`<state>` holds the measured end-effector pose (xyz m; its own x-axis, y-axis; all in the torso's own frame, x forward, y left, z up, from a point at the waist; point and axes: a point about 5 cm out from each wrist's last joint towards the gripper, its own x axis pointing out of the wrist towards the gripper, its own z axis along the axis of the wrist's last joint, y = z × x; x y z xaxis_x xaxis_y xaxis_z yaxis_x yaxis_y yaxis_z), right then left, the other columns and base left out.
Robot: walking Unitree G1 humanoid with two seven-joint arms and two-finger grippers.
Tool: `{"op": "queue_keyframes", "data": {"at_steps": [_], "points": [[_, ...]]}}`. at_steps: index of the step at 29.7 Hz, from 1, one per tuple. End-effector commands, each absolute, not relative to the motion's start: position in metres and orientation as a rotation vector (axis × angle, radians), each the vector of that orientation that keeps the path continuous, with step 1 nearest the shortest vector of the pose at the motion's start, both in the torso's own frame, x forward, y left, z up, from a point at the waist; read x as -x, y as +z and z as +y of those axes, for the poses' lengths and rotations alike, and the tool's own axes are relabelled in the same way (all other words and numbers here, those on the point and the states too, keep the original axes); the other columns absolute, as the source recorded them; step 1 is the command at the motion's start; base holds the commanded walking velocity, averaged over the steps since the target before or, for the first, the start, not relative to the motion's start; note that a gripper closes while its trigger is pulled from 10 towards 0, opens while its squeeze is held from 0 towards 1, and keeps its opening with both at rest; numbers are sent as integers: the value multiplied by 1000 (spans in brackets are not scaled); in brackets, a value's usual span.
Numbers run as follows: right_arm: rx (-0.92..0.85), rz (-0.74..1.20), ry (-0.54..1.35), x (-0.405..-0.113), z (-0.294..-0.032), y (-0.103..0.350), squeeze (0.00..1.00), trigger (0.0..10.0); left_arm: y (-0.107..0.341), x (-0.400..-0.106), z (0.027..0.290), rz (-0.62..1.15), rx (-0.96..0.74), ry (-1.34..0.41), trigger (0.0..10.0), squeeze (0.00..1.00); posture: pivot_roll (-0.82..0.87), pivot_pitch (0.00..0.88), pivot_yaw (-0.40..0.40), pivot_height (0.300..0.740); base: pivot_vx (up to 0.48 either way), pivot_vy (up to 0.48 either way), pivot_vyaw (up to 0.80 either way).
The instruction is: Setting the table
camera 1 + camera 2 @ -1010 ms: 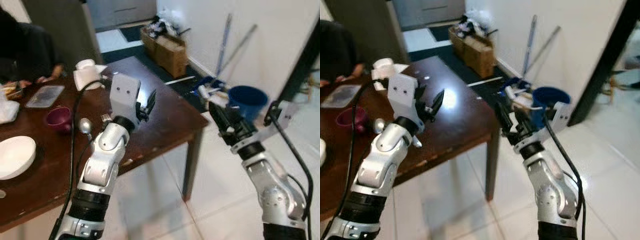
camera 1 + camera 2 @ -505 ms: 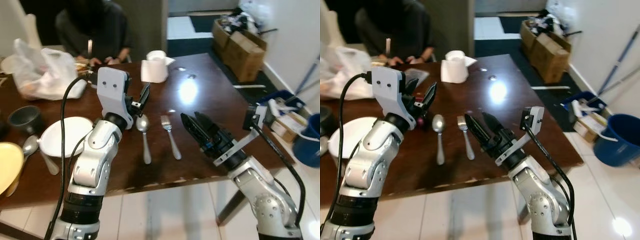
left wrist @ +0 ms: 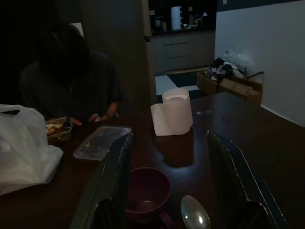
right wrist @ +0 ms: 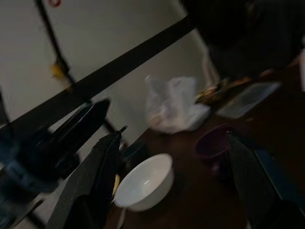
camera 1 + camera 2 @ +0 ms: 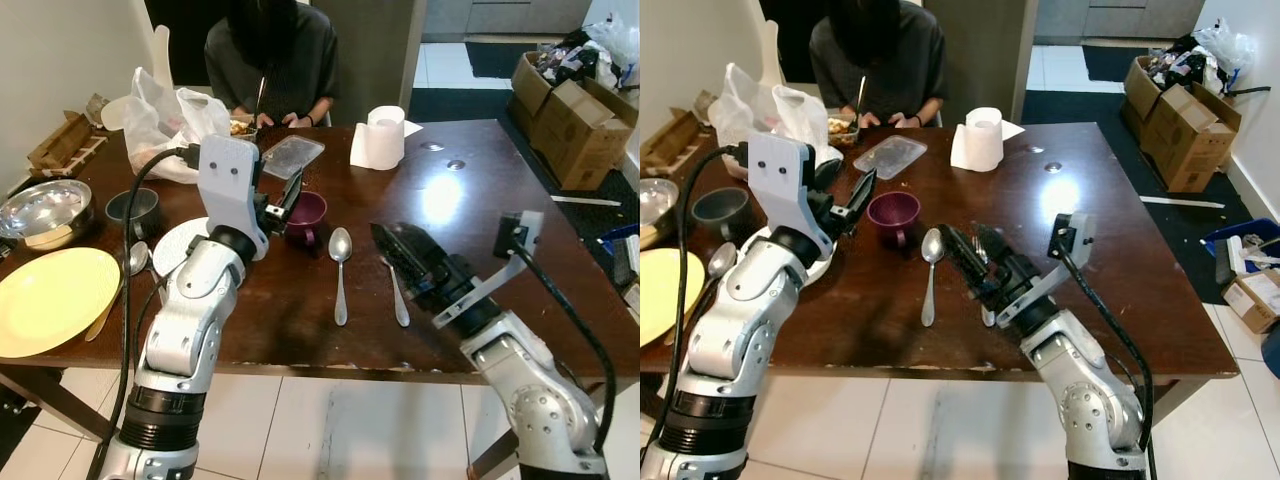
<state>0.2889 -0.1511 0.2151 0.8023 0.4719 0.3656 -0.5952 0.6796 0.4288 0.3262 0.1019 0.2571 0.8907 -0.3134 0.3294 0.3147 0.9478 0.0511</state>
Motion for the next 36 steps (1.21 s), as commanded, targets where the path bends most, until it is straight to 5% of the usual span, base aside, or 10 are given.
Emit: {"op": "queue_keyframes", "data": {"at_steps": [1, 16, 24, 36], "points": [[-577, -234, 567, -292, -153, 213, 0, 10000, 249, -328, 103, -300, -21, -316, 10000, 0, -76, 0, 121, 740, 0, 0, 0], [-432, -42, 393, -315, -163, 183, 0, 10000, 235, -335, 85, -132, -162, -518, 10000, 0, -53, 0, 136, 740, 0, 0, 0], [-235, 131, 372, -351, -161, 159, 0, 10000, 214, -304, 109, 55, -175, -668, 10000, 0, 56, 60, 107, 740, 0, 0, 0], [-150, 293, 369, -365, -163, 139, 0, 10000, 203, -274, 123, 188, -249, -785, 10000, 0, 108, 115, 80, 740, 0, 0, 0]]}}
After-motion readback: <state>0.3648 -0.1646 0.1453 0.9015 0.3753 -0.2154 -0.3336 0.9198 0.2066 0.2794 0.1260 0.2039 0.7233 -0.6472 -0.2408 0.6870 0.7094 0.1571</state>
